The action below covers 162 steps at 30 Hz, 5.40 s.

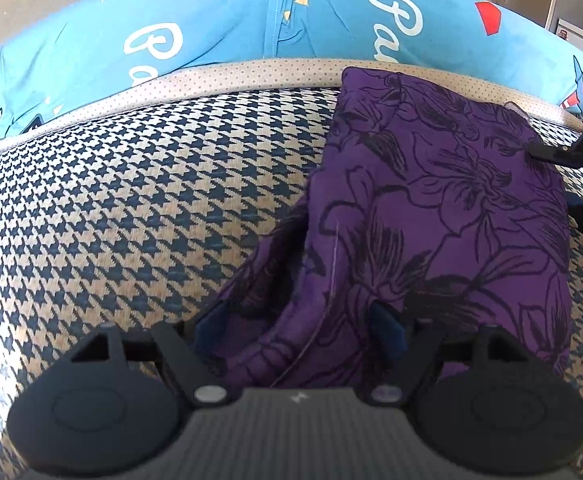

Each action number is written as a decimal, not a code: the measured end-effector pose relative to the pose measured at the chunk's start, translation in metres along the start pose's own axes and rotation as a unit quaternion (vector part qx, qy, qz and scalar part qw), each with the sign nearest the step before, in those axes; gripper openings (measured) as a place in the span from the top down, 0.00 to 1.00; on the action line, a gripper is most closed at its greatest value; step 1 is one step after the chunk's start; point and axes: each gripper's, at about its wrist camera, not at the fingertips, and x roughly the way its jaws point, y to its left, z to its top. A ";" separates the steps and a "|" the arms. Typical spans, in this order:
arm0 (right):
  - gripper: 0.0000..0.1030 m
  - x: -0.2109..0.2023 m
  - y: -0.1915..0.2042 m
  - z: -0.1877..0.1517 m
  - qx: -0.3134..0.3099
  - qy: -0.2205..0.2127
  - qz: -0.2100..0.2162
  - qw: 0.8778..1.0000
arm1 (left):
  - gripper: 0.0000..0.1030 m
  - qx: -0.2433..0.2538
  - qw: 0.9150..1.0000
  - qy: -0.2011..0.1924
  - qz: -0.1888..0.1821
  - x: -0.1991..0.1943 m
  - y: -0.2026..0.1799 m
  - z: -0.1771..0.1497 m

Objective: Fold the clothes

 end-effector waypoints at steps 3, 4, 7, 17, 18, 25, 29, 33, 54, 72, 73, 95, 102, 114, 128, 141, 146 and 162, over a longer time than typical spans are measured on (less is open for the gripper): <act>0.53 0.008 0.001 0.000 0.001 0.003 0.006 1.000 | 0.25 -0.019 1.000 -0.003 0.005 0.002 0.008 0.003; 0.53 0.010 0.001 0.000 0.001 0.003 0.009 1.000 | 0.25 -0.026 1.000 -0.002 0.004 0.003 0.011 0.005; 0.53 0.017 0.003 -0.001 0.001 0.004 0.018 1.000 | 0.19 -0.051 0.999 0.002 0.004 0.006 0.021 0.007; 0.53 0.038 0.016 -0.003 0.006 -0.014 0.020 1.000 | 0.14 -0.123 0.992 0.015 -0.020 0.009 0.054 0.010; 0.59 0.039 0.018 -0.004 0.003 -0.017 0.016 1.000 | 0.14 -0.123 0.992 0.017 -0.020 0.009 0.054 0.010; 0.89 0.034 0.026 -0.003 -0.005 -0.027 -0.009 1.000 | 0.14 -0.103 0.995 0.006 -0.003 0.010 0.045 0.011; 0.91 0.012 0.036 -0.003 -0.005 -0.050 -0.010 0.999 | 0.13 -0.059 0.998 -0.010 0.010 0.008 0.024 0.009; 0.91 -0.014 0.031 -0.001 0.005 -0.073 -0.034 0.997 | 0.10 -0.074 0.997 0.003 -0.013 0.018 0.007 0.013; 0.80 -0.124 -0.039 0.022 0.025 -0.134 -0.151 0.979 | 0.06 -0.106 0.994 0.019 -0.006 -0.009 -0.012 0.009; 0.64 -0.160 0.009 -0.027 -0.083 -0.119 -0.138 0.980 | 0.06 -0.130 0.991 0.014 -0.005 -0.067 0.015 -0.069; 0.63 -0.159 0.013 -0.033 -0.091 -0.111 -0.132 0.981 | 0.06 -0.129 0.992 0.014 -0.008 -0.070 0.014 -0.073; 0.49 -0.127 0.097 -0.213 -0.389 0.083 -0.013 0.917 | 0.00 -0.126 0.988 0.082 -0.035 -0.094 0.017 -0.135; 0.47 -0.133 0.114 -0.265 -0.506 0.114 0.034 0.854 | 0.00 -0.135 0.984 0.102 -0.054 -0.093 0.025 -0.136; 0.36 -0.144 0.112 -0.338 -0.664 0.134 0.066 0.733 | 0.00 -0.109 0.985 0.125 -0.040 -0.084 0.018 -0.133; 0.36 -0.117 0.109 -0.372 -0.737 0.117 0.033 0.665 | 0.00 -0.172 0.972 0.136 -0.084 -0.083 0.042 -0.135; 0.70 -0.116 0.110 -0.378 -0.760 0.072 0.024 0.645 | 0.00 -0.215 0.959 0.141 -0.121 -0.102 0.072 -0.149; 0.87 -0.120 0.120 -0.356 -0.712 0.058 0.026 0.700 | 0.00 -0.240 0.950 0.141 -0.139 -0.109 0.083 -0.151; 0.88 -0.140 0.125 -0.265 -0.468 0.059 0.077 0.878 | 0.01 -0.294 0.928 0.115 -0.197 -0.071 0.068 -0.120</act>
